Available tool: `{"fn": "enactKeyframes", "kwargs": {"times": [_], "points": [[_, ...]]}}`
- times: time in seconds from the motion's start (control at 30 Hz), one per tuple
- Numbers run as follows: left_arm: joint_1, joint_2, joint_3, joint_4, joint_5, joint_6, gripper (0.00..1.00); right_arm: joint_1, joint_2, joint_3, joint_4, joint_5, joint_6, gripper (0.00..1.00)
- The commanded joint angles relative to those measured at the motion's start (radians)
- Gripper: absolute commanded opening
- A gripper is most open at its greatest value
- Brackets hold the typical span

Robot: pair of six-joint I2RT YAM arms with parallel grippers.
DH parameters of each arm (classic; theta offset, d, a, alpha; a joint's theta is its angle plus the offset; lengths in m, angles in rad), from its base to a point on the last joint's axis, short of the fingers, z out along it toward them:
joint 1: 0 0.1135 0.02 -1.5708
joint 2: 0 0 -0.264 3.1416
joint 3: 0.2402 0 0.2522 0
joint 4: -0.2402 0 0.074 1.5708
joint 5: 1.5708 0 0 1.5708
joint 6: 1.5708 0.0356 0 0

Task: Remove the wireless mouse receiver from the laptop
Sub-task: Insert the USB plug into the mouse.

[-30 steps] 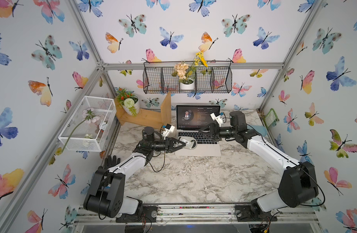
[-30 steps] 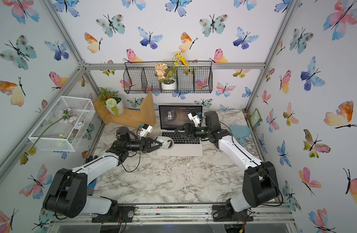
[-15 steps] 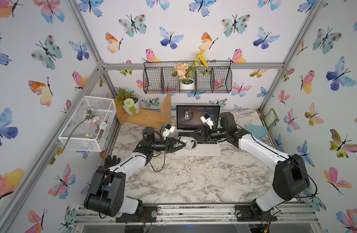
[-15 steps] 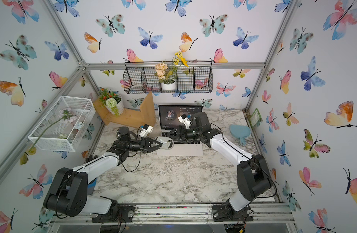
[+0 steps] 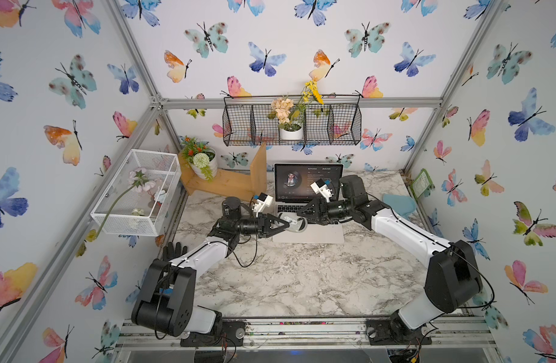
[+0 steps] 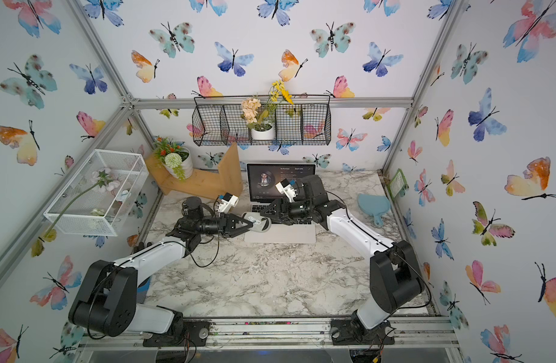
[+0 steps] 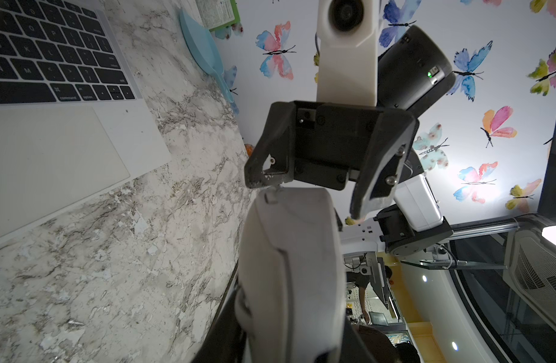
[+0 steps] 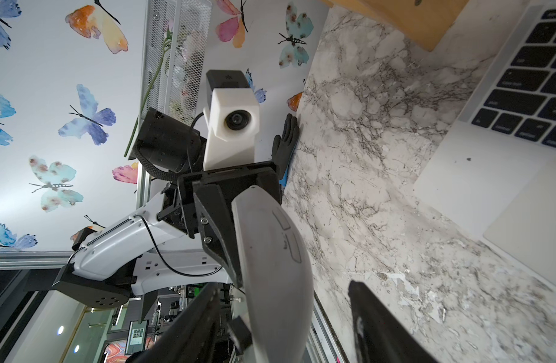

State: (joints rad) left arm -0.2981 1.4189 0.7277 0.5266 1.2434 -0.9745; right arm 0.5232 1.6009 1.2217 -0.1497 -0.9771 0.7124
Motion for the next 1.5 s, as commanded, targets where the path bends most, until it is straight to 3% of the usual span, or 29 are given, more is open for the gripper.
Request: {"fn": "enactKeyframes", "kwargs": {"times": [0.0,1.23,1.47], "points": [[0.002,0.005,0.022,0.032,0.021,0.002,0.13,0.004,-0.022,0.009,-0.026,-0.023,-0.027,0.65],[0.002,0.020,0.027,0.013,0.008,0.016,0.13,0.048,0.034,0.110,-0.192,0.103,-0.155,0.65],[0.002,0.018,0.026,0.011,0.007,0.020,0.13,0.047,0.030,0.132,-0.262,0.181,-0.200,0.63]]}}
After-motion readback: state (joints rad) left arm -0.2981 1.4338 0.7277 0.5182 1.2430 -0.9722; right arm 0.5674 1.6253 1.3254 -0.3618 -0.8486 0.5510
